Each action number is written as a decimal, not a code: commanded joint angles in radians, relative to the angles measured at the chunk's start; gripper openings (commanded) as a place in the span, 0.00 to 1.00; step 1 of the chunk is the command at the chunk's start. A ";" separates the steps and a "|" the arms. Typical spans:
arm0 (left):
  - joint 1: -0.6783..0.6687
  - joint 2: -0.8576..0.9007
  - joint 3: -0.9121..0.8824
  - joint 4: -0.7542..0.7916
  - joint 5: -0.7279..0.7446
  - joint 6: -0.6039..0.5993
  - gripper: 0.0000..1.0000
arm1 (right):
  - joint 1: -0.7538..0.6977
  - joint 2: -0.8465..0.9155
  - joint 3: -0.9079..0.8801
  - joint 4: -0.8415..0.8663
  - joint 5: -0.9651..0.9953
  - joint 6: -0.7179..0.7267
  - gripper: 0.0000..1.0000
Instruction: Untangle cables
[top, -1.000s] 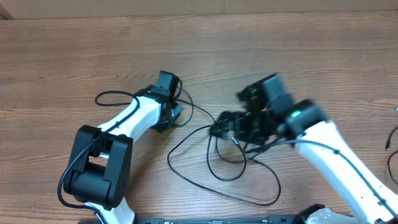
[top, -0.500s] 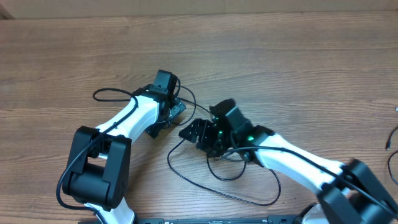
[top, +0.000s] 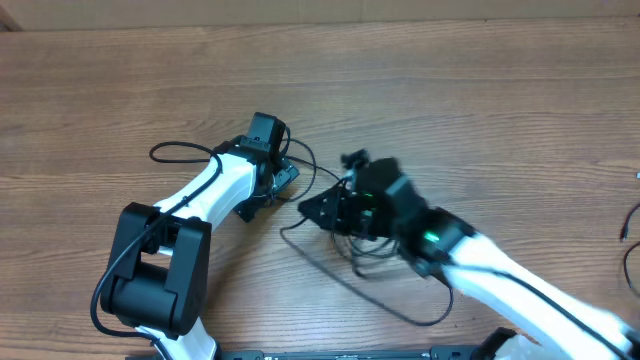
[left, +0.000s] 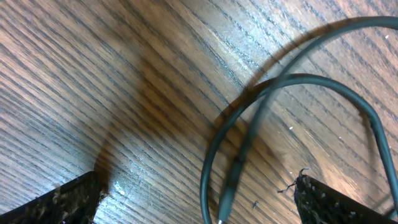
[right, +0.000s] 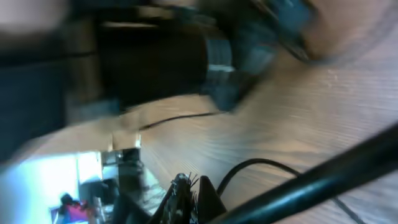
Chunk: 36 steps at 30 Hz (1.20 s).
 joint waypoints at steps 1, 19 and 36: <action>0.005 0.031 -0.033 -0.005 -0.002 0.011 1.00 | -0.001 -0.214 0.080 -0.096 0.167 -0.386 0.04; 0.005 0.031 -0.033 -0.005 -0.002 0.012 1.00 | -0.023 -0.705 0.164 -0.231 0.450 -0.595 0.04; 0.005 0.031 -0.033 -0.005 -0.002 0.011 1.00 | -0.023 -0.644 0.281 -0.256 0.322 -0.655 0.04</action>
